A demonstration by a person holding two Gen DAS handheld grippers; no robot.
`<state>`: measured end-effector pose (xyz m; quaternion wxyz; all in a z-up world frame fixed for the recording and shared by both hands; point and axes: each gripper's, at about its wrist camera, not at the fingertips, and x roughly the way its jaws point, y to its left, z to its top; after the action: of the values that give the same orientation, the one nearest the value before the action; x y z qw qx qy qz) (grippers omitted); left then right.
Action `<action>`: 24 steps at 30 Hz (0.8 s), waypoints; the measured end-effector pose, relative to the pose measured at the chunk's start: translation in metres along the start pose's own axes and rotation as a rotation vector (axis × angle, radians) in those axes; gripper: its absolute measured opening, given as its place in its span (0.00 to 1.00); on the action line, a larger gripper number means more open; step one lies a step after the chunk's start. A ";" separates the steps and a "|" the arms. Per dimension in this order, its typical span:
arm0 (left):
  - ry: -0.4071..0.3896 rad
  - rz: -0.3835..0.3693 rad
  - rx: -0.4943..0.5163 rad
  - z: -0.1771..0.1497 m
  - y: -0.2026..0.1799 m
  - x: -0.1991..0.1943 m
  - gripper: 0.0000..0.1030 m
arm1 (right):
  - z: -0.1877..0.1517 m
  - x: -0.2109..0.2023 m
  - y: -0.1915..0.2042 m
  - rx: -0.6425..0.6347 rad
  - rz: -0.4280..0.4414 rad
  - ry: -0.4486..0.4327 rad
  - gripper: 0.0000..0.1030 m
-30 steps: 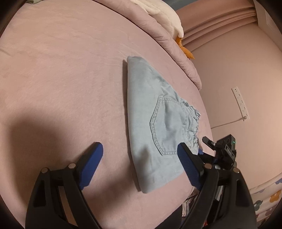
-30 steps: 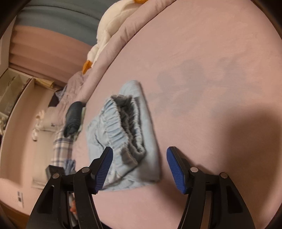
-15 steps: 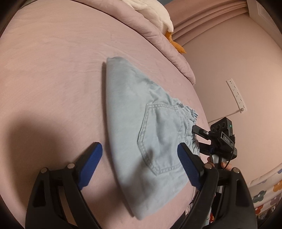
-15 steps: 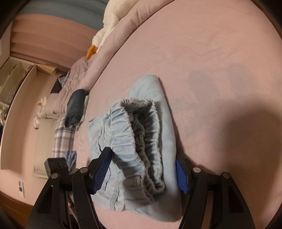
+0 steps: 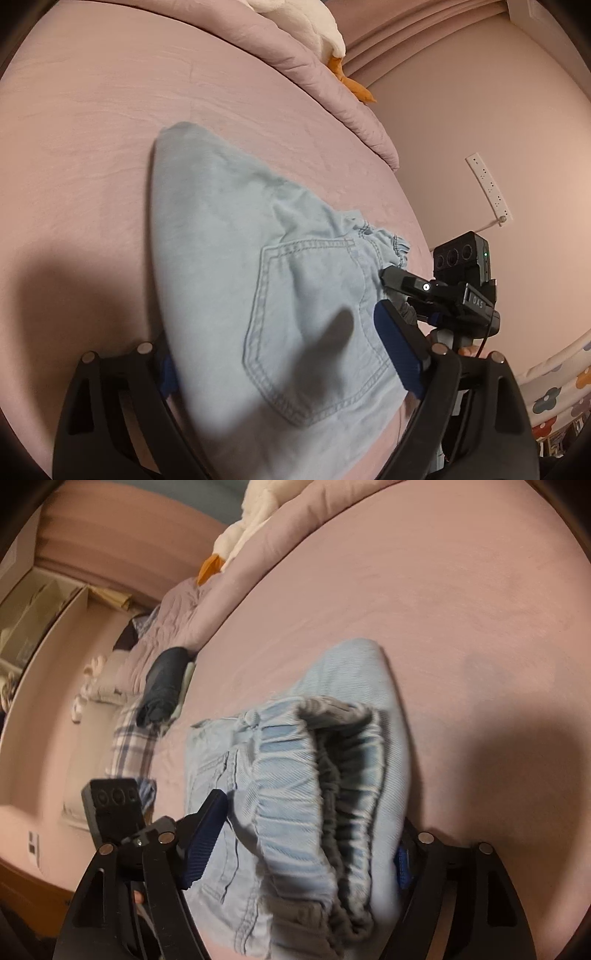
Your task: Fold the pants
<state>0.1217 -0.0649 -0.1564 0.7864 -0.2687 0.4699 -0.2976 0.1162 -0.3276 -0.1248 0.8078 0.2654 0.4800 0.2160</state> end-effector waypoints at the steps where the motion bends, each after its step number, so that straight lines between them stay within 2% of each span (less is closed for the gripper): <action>1: 0.001 -0.001 0.004 0.000 -0.001 0.001 0.86 | 0.001 0.001 0.001 -0.006 -0.001 -0.002 0.76; 10: 0.000 0.036 0.034 -0.004 -0.009 0.001 0.85 | -0.007 -0.003 -0.001 -0.043 0.007 -0.064 0.76; 24: -0.004 0.061 0.038 -0.006 -0.013 0.004 0.82 | -0.005 -0.002 0.006 -0.042 -0.033 -0.057 0.76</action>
<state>0.1156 -0.0775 -0.1525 0.8010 -0.2397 0.4707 -0.2819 0.1105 -0.3230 -0.1218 0.8301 0.2462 0.4564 0.2049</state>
